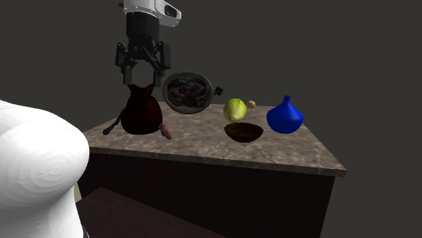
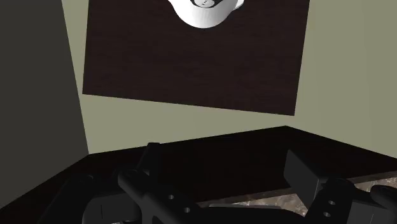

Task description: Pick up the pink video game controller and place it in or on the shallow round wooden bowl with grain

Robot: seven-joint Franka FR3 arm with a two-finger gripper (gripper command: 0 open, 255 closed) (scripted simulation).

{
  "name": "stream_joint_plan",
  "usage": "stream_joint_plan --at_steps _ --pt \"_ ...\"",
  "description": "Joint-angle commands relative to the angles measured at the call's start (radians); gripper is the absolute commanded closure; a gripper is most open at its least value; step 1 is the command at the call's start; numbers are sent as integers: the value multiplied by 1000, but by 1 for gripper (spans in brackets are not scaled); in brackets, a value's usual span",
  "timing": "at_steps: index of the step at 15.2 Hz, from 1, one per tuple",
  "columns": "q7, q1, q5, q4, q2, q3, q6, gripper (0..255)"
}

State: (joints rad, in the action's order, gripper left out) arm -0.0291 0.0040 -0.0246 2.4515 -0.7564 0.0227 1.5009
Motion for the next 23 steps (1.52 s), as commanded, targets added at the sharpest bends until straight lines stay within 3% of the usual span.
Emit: stream_joint_plan --at_steps 1,12,23 --pt "0 0 0 0 0 0 0 0" --pt "-183 77 2 -68 377 7 342 0" --pt "-339 141 4 -276 770 49 562 0"
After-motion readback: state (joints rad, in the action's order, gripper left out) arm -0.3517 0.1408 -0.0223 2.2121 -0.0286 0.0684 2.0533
